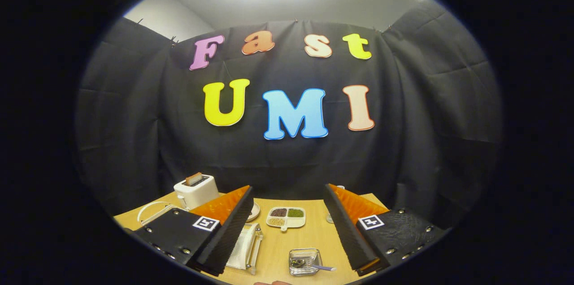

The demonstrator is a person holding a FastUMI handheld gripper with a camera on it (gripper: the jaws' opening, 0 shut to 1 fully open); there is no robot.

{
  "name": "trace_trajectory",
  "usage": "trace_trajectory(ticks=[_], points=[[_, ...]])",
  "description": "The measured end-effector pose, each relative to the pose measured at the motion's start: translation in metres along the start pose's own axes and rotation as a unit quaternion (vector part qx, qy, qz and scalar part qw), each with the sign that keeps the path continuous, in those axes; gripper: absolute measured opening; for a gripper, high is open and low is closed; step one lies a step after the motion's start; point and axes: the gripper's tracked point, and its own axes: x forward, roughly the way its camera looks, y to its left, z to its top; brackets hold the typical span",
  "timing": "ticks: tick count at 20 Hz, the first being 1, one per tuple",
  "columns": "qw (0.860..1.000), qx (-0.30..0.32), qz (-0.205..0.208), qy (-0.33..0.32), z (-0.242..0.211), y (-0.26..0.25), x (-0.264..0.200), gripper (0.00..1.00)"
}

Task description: Take the plate from the dish rack, then take the spoon from the basket and place it into the plate.

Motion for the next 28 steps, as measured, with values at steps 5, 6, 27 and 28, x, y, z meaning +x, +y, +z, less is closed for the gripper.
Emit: trace_trajectory(ticks=[5,6,27,28], points=[[0.994,0.003,0.055,0.097,-0.032,0.06,0.02,0.97],[0.992,0.009,0.06,0.115,-0.037,0.069,0.023,0.97],[0.925,0.018,0.009,0.379,-0.133,0.144,0.075,0.97],[0.922,0.016,-0.001,0.388,-0.136,0.146,0.076,0.88]])
